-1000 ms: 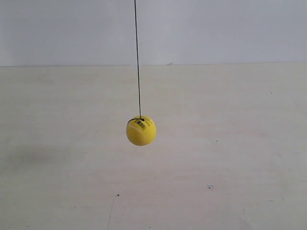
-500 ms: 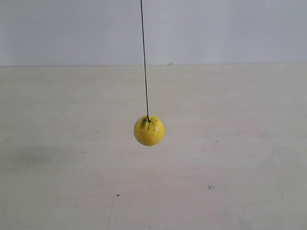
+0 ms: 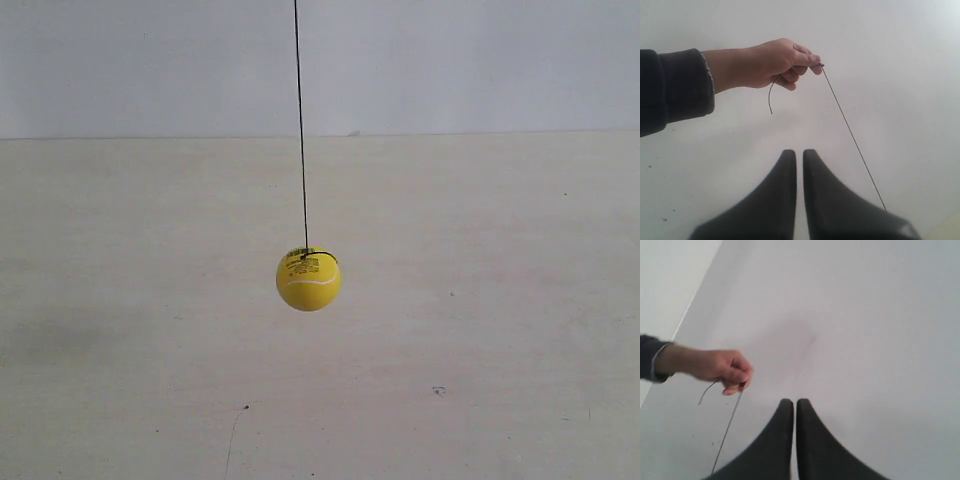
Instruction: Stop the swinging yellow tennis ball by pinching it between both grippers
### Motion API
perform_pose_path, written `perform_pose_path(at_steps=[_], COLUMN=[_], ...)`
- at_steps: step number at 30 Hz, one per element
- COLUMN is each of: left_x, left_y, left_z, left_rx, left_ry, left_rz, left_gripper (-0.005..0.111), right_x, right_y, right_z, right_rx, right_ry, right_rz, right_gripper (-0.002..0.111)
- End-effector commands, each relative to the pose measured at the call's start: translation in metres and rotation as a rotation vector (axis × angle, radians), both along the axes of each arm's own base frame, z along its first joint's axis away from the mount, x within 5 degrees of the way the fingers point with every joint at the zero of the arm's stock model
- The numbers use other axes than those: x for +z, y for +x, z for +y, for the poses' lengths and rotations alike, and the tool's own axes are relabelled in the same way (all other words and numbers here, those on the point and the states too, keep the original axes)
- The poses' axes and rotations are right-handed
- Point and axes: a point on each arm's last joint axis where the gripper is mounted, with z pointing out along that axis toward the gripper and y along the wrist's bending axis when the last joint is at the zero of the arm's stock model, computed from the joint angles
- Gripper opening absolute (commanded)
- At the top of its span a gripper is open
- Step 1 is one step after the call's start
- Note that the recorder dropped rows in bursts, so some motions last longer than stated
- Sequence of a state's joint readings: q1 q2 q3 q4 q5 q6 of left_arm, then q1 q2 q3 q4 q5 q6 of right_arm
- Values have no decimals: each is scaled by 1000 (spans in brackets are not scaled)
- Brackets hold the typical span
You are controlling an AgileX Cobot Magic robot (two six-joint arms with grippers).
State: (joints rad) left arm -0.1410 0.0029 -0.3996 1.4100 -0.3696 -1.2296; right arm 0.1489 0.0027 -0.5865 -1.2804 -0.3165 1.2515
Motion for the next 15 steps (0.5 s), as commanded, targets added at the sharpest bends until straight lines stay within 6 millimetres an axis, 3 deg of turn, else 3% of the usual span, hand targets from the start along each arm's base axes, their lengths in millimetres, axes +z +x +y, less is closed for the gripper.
perform_pose_path(at_steps=[1,5,8,15], left_x=[-2,-2,-2,-2], left_y=[0,0,0,0], left_z=[0,0,0,0], left_rx=[-17,-17,-17,-15], left_ry=[-16,-16,-16,-17], left_rz=[11,11,11,11], left_gripper=[5,5,5,5], right_x=[-30,-94,-143,-189], right_y=[33,68,85,95], right_z=[-18,-19,-17,-16], right_rx=[-195,-341,-356,-354], right_ry=[140,-15,-76,-97], right_rz=[129,532,682,819], right_gripper=[0,0,0,0])
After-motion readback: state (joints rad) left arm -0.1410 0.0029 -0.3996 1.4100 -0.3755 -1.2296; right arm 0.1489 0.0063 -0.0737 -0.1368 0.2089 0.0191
